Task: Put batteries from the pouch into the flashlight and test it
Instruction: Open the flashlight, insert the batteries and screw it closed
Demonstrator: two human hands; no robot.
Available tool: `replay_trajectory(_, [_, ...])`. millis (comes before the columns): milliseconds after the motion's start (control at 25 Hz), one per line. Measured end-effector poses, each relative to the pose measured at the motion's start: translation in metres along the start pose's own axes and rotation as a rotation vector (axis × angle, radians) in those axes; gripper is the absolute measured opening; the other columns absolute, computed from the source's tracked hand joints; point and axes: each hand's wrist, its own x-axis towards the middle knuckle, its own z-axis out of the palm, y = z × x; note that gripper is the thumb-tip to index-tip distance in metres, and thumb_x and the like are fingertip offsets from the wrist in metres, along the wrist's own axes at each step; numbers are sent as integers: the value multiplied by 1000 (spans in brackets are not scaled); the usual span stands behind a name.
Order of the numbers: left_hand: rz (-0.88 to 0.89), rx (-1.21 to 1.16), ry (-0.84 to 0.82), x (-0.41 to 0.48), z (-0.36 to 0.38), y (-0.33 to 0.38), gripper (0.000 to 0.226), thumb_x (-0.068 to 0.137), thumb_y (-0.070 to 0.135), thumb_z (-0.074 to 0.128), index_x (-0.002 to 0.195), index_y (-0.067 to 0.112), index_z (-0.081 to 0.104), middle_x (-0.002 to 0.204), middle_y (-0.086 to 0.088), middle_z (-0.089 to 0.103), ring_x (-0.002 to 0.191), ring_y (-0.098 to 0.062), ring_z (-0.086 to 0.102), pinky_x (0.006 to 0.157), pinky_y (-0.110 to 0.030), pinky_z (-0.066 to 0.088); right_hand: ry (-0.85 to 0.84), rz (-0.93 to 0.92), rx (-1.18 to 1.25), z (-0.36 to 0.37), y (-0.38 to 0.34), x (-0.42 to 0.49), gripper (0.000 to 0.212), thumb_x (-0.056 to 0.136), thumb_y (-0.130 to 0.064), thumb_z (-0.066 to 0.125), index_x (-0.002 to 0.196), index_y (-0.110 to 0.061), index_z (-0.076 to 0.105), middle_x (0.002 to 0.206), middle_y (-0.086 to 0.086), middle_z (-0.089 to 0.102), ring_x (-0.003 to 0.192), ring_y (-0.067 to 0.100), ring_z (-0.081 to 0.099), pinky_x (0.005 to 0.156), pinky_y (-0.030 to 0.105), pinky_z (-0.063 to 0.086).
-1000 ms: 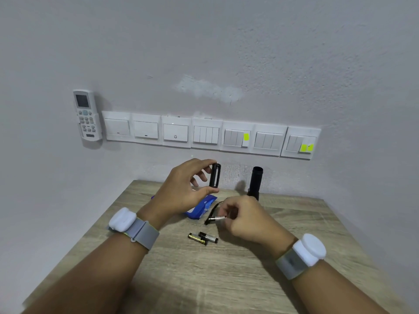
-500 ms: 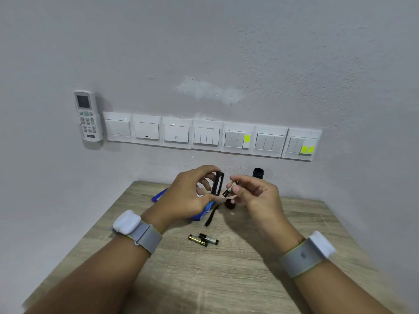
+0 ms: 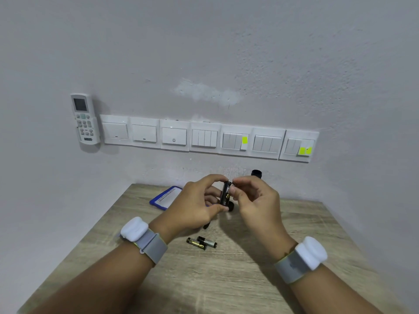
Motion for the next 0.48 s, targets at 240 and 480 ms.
replay_trajectory(240, [-101, -201, 26, -2, 6, -2, 61, 79, -14, 73, 121, 30, 70, 85, -11, 78, 80, -27, 79, 84, -43, 65, -96, -229, -247, 3, 1, -6, 9, 86, -10, 72, 92, -11, 65, 80, 0, 62, 73, 12, 62, 64, 34, 53])
replay_trajectory(480, [-74, -195, 70, -4, 11, -1, 61, 80, -17, 60, 118, 29, 71, 82, -14, 74, 69, -15, 72, 70, -33, 61, -94, -352, -351, 3, 0, -8, 12, 85, -10, 67, 81, -7, 56, 76, 2, 54, 69, 18, 53, 60, 32, 46])
